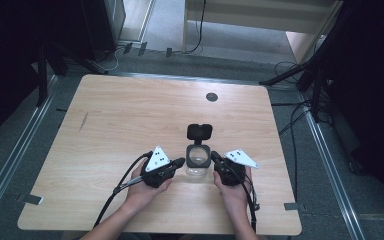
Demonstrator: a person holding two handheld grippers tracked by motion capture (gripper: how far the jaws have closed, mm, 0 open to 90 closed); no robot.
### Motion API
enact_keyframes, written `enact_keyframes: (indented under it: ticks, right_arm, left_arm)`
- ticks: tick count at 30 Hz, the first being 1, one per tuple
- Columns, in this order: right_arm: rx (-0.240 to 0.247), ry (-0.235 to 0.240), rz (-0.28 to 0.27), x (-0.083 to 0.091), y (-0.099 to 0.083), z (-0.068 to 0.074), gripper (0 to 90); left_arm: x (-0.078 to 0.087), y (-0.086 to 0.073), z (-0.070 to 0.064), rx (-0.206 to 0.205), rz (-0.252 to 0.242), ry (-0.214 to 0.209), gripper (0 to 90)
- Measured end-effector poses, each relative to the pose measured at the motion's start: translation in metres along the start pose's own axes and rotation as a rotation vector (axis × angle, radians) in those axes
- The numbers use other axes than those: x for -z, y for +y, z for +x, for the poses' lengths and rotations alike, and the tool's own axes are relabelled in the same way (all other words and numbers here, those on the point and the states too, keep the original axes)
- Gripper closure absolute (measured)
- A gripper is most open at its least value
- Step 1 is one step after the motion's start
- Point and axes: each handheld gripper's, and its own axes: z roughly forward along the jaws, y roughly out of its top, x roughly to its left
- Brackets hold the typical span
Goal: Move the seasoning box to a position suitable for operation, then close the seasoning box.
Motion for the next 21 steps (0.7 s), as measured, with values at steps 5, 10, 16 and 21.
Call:
enact_keyframes:
  ticks: [5, 10, 16, 21]
  right_arm:
    - [-0.012, -0.028, -0.032, 0.002, 0.02, -0.009, 90.0]
    - [-0.027, -0.026, -0.056, 0.001, 0.053, -0.016, 90.0]
    - [-0.02, 0.003, -0.075, -0.006, 0.093, -0.008, 90.0]
    - [0.006, 0.046, -0.023, -0.018, 0.117, 0.01, 90.0]
  left_arm:
    - [0.01, -0.006, -0.008, 0.018, 0.001, -0.043, 90.0]
    - [0.005, -0.015, -0.025, -0.007, 0.034, -0.105, 90.0]
    - [-0.006, -0.018, -0.028, 0.004, 0.039, -0.098, 90.0]
    - [-0.011, -0.018, -0.027, 0.02, 0.031, -0.093, 90.0]
